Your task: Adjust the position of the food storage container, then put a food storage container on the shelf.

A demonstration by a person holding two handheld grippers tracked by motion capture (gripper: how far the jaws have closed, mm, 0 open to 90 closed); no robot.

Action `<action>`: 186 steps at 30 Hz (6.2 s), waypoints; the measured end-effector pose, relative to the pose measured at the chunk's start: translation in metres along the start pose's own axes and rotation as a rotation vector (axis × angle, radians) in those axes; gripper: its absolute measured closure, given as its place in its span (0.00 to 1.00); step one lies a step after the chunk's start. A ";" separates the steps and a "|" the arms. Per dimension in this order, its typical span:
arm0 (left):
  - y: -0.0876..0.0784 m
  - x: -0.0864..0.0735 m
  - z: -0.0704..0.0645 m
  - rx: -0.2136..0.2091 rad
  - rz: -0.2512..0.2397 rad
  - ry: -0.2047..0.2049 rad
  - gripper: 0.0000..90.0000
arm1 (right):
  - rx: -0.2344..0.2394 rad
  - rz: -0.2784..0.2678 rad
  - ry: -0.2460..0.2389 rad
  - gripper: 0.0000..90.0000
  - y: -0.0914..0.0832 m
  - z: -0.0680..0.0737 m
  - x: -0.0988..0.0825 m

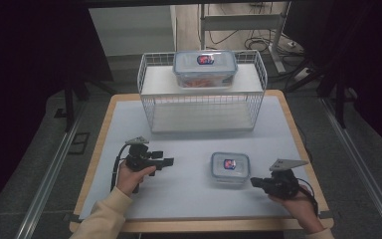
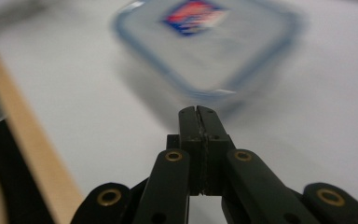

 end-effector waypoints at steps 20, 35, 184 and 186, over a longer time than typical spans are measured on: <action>-0.001 0.000 0.003 0.010 0.000 0.001 0.34 | -0.129 0.069 0.071 1.00 0.046 -0.033 0.018; -0.010 -0.001 0.012 0.035 -0.019 -0.028 0.34 | -0.039 0.101 0.009 1.00 0.102 0.003 0.036; 0.016 -0.001 -0.056 -0.129 -0.016 -0.107 0.59 | 0.290 -0.101 0.337 0.61 0.083 0.034 0.066; 0.016 0.000 -0.057 -0.130 -0.018 -0.104 0.59 | 0.287 -0.107 0.331 0.61 0.081 0.034 0.068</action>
Point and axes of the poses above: each handheld gripper's, and its own axes: y roughly forward along the jaws, x roughly out of its top, z roughly to its left, the point moved 8 cm from there along y, roughly forward along the jaws, and after that the axes turned 12 degrees about -z, right-handed, at the moved point
